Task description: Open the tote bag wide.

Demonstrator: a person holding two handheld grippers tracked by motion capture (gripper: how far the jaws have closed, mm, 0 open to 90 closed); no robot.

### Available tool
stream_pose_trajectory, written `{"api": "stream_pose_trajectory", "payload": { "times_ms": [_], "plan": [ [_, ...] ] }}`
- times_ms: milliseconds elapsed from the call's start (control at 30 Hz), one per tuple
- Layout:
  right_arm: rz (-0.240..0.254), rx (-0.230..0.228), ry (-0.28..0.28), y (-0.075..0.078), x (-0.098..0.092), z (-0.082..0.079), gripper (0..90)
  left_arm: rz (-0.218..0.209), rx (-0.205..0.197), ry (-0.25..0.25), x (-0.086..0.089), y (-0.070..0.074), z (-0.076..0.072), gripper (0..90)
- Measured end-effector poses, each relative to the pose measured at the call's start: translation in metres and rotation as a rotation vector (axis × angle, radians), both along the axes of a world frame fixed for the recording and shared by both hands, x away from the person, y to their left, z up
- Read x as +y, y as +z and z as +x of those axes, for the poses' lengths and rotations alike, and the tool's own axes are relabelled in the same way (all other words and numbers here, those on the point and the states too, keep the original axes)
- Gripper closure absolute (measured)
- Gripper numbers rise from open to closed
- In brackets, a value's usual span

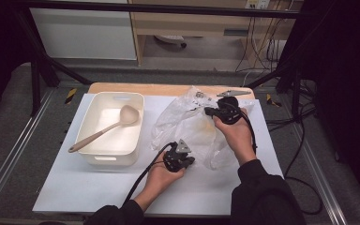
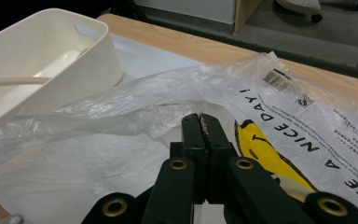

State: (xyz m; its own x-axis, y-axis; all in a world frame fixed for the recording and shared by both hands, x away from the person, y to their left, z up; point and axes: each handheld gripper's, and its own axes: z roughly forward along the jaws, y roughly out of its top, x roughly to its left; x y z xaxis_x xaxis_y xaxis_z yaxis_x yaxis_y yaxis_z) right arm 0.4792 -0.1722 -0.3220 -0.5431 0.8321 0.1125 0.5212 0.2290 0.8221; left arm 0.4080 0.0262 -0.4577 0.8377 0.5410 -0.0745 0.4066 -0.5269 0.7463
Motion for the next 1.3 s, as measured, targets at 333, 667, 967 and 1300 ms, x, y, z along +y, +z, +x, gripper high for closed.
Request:
{"api": "stream_pose_trajectory", "payload": {
  "times_ms": [333,667,967,1300],
  "plan": [
    [0.041,-0.001,0.007,0.006,0.0,0.004,90.0,0.005,0.011,-0.016,0.001,0.001,0.002,90.0],
    [0.046,-0.036,0.004,0.027,0.0,0.004,90.0,0.009,0.011,-0.018,0.001,0.001,0.002,90.0],
    [0.049,-0.031,0.01,0.026,0.003,0.006,90.0,0.007,0.009,-0.017,0.002,0.001,0.002,90.0],
    [0.048,-0.01,0.036,0.02,0.014,0.008,90.0,0.009,0.005,-0.008,0.004,0.002,0.0,90.0]
  ]
}}
